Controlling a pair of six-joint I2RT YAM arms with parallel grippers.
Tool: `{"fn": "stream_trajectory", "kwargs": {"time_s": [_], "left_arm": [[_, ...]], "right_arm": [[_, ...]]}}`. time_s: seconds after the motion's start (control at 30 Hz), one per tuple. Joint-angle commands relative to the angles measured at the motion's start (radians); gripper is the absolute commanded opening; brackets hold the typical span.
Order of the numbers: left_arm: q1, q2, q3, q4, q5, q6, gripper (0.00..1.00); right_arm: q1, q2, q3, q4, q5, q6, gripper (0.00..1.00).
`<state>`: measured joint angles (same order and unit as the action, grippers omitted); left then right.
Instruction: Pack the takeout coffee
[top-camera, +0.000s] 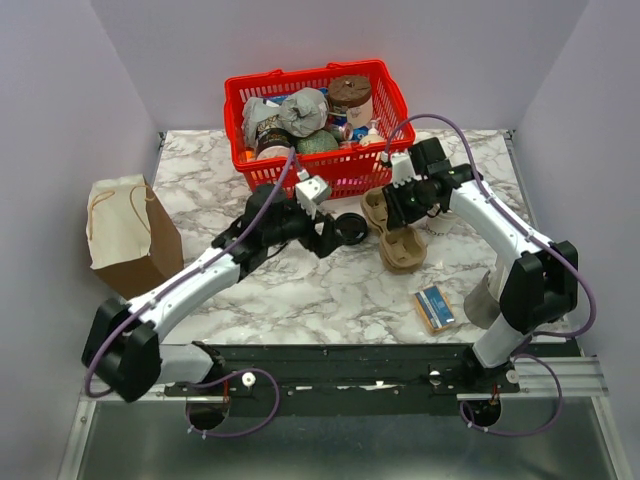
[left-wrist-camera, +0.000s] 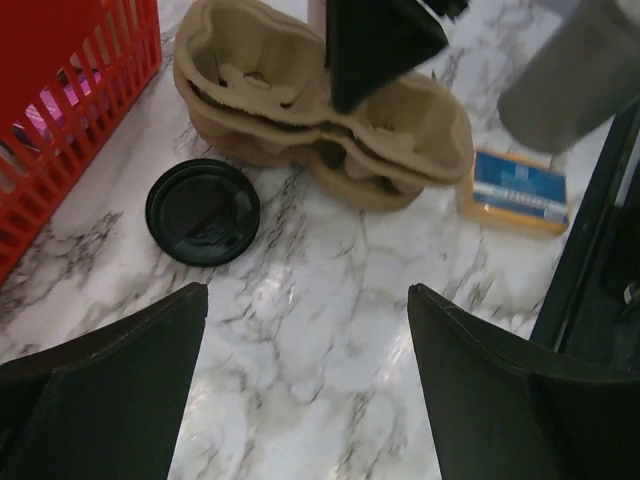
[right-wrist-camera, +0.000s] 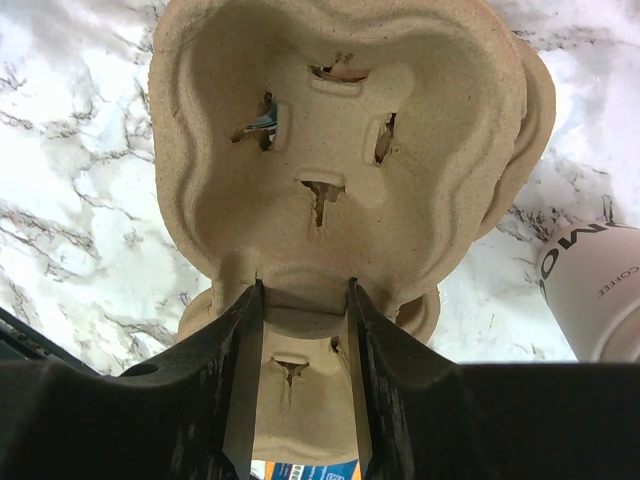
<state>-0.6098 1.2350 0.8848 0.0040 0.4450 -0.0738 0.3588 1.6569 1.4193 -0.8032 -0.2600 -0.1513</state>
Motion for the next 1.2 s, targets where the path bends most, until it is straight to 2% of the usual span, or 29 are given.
{"fn": "stream_trajectory", "kwargs": {"time_s": [0.0,0.2,0.33,1.17], "left_arm": [[0.001,0.148,0.052,0.274,-0.078,-0.397,0.88],[-0.002,0.274,0.112,0.324,-0.106,-0.515,0.88],[-0.019,0.323,0.134,0.346,-0.106,-0.543,0.88],[-0.054,0.523,0.221,0.358,-0.114,-0.592,0.85]], "right_arm": [[-0.004,0.004,0.021,-0.024,-0.036,-0.017,0.29],[-0.007,-0.022,0.003,-0.019,-0.051,-0.013,0.29],[-0.015,-0.022,0.001,-0.016,-0.061,0.013,0.29],[-0.063,-0.046,0.007,-0.019,-0.131,0.064,0.29]]}}
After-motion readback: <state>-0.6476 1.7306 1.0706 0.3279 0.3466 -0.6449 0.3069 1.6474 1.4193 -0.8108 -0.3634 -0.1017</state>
